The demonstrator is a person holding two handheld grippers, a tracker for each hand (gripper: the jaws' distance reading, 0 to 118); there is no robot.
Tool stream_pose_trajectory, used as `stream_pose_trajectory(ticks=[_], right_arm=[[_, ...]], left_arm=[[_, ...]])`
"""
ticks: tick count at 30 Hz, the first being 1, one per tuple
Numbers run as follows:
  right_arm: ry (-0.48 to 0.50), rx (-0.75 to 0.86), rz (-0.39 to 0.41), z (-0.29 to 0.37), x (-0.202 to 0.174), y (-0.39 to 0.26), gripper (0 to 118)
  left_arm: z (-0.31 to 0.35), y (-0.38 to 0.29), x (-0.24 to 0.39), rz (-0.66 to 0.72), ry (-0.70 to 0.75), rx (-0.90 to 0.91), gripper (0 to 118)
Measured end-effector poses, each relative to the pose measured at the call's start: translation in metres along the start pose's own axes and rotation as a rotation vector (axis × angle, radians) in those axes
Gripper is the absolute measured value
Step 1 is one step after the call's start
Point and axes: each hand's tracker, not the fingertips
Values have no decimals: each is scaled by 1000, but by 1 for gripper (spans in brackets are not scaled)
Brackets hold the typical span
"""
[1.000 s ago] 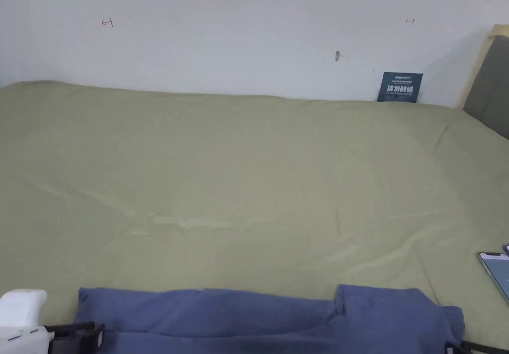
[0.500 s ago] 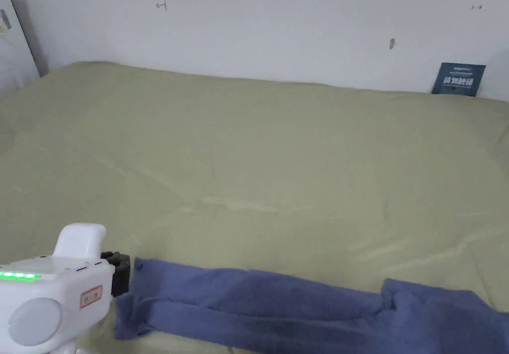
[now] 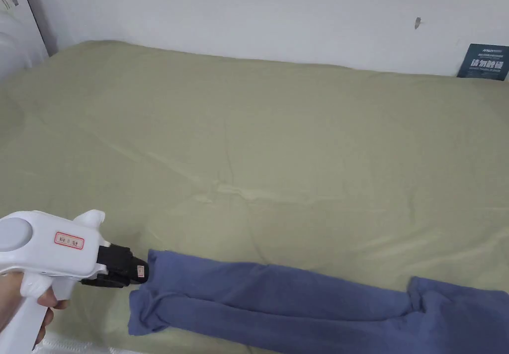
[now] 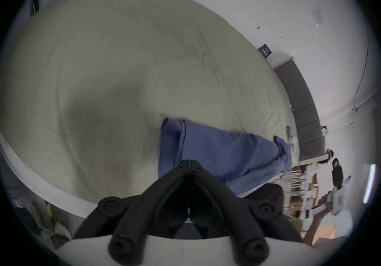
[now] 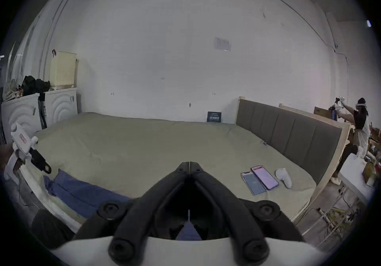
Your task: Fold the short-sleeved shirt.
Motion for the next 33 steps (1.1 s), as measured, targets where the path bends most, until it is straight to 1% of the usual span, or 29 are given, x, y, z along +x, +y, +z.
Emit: stream_pose_trajectory(ticks=[1, 2, 3, 4, 7, 10, 13, 14, 15, 16, 17, 18, 19, 20, 21, 23, 26, 27, 30, 32, 33], right_arm=[[-1, -1, 2, -1, -1, 1, 0], [-7, 3, 0, -1, -1, 1, 0], [-10, 8, -5, -1, 0, 1, 0], [-11, 7, -14, -2, 1, 1, 0], [-15, -10, -23, -7, 1, -1, 0], [-9, -46, -34, -12, 3, -8, 0], [-15, -73, -27, -14, 2, -14, 0], [-15, -79, -28, -13, 2, -16, 0], [-16, -82, -32, -13, 1, -17, 0], [-14, -87, -38, -13, 1, -18, 0], [-7, -94, -49, -12, 1, -17, 0], [-4, -95, -58, -11, 0, -18, 0], [-5, -95, -61, -10, 0, -19, 0], [-3, -98, -61, -10, 0, -19, 0], [-2, -96, -61, -8, 0, -18, 0], [2, -93, -65, -6, 2, -16, 0], [8, -88, -70, -3, 3, -13, 0], [13, -87, -70, -3, 3, -12, 0], [18, -75, -64, -2, 4, -10, 0], [24, -71, -66, -2, 4, -8, 0], [29, -70, -68, -2, 5, -9, 0]], left_arm=[[-4, 1, -4, 14, -33, -20, 29], [-9, 2, -8, 29, -67, -40, 65], [-14, 2, -11, 40, -117, -51, 97], [-15, 1, -15, 42, -120, -56, 112], [-29, -5, -27, 108, -156, -48, 111], [-39, 2, -24, 105, -220, -36, 111], [-42, 4, -20, 117, -235, -38, 110], [-42, 4, -19, 116, -232, -42, 108], [-42, 3, -16, 123, -243, -55, 101], [-43, 5, -14, 118, -236, -60, 81], [-42, 5, -12, 109, -220, -63, 53], [-42, 4, -12, 96, -170, -66, 13], [-44, 3, -13, 94, -114, -67, 7], [-48, -1, -18, 105, -91, -81, 7], [-45, -1, -19, 105, -125, -73, 7], [-34, -2, -16, 140, -145, -43, 6], [-23, 1, -21, 206, -147, 12, 6], [-15, 3, -22, 191, -139, 22, 6], [1, 4, -21, 209, -138, 54, 6], [15, 6, -22, 191, -88, 81, 6], [24, 6, -26, 202, -83, 90, 6]])
